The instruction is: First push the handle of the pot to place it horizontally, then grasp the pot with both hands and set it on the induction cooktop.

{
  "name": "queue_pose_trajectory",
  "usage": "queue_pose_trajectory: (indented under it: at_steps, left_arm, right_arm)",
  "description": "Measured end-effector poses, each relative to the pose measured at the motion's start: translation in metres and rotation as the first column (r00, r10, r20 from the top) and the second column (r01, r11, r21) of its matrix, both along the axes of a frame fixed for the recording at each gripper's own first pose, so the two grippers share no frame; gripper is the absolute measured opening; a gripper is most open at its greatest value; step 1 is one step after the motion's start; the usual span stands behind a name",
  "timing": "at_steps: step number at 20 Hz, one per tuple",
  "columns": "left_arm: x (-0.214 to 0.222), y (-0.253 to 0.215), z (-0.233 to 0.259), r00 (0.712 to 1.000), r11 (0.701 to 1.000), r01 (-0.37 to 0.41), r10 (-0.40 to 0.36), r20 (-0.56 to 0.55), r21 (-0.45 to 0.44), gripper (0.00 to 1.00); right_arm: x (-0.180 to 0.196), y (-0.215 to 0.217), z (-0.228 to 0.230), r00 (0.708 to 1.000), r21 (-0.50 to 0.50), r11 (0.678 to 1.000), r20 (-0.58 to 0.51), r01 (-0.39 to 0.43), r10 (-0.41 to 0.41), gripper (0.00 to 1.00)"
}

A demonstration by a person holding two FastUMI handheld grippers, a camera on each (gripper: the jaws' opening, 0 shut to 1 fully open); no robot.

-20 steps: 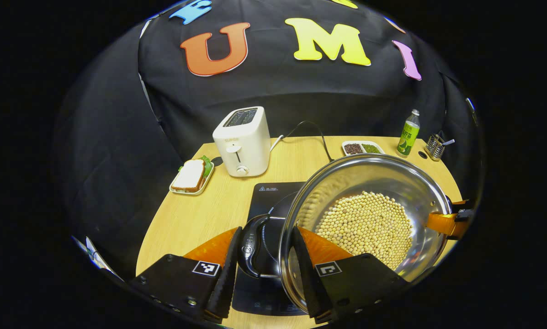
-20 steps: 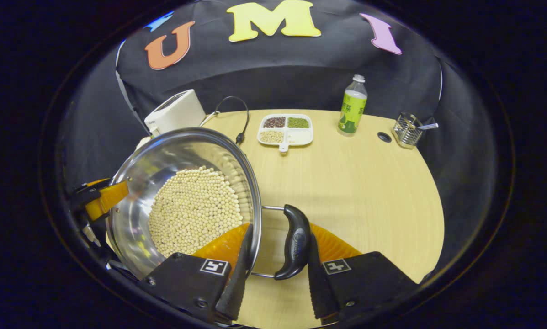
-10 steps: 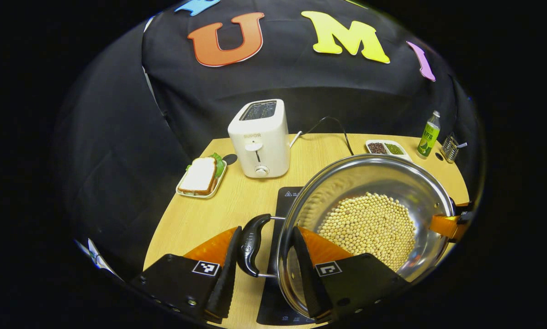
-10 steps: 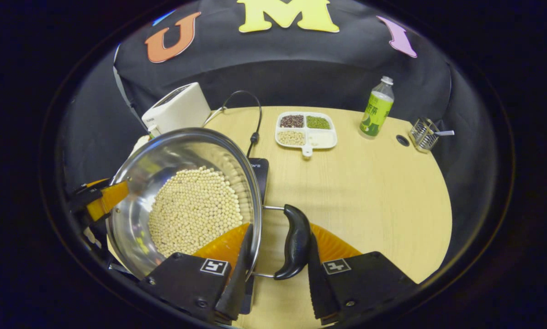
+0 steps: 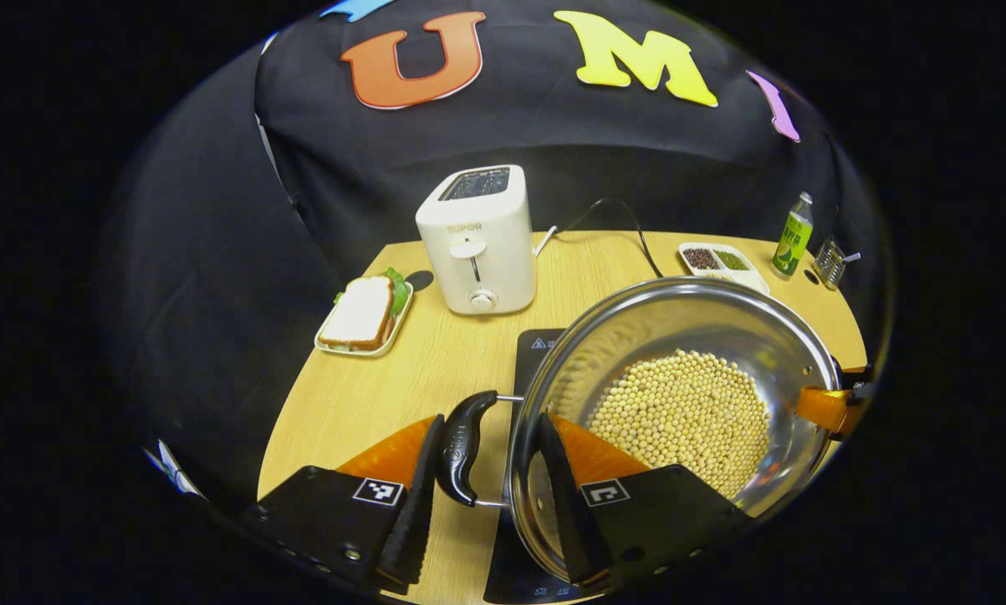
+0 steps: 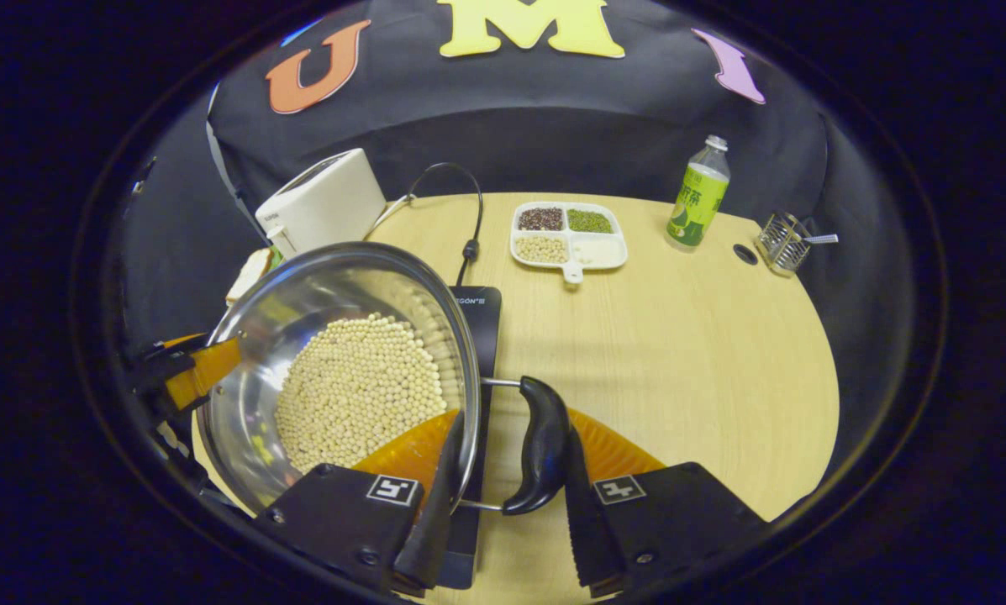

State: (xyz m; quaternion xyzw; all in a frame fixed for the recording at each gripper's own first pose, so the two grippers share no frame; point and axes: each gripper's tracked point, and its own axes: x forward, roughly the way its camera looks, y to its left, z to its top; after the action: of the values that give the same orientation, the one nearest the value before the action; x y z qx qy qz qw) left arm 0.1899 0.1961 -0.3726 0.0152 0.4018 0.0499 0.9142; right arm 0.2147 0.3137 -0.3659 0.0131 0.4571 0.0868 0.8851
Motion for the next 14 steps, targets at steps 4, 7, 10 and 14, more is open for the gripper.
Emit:
queue_pose_trajectory:
  at_steps: [4,7,10,14]
  left_arm:
    - [0.000,0.002,0.001,1.000,1.000,0.000,0.000,0.015,0.011,0.63]
    - [0.000,0.003,0.002,1.000,1.000,0.017,-0.017,0.017,0.017,0.64]
    - [0.003,0.002,0.002,0.999,1.000,0.020,-0.020,0.039,0.006,0.65]
    - [-0.003,-0.007,0.002,0.999,0.998,0.029,-0.027,0.032,-0.056,0.80]
  right_arm:
    - [-0.001,-0.001,0.000,1.000,-0.006,1.000,0.005,-0.005,0.005,0.62]
    - [0.000,-0.001,0.001,1.000,0.005,1.000,0.007,-0.001,0.001,0.63]
    - [0.001,-0.003,-0.001,1.000,-0.009,1.000,0.017,-0.011,0.011,0.65]
    - [-0.004,-0.003,-0.005,1.000,0.043,0.999,0.009,0.017,-0.018,0.85]
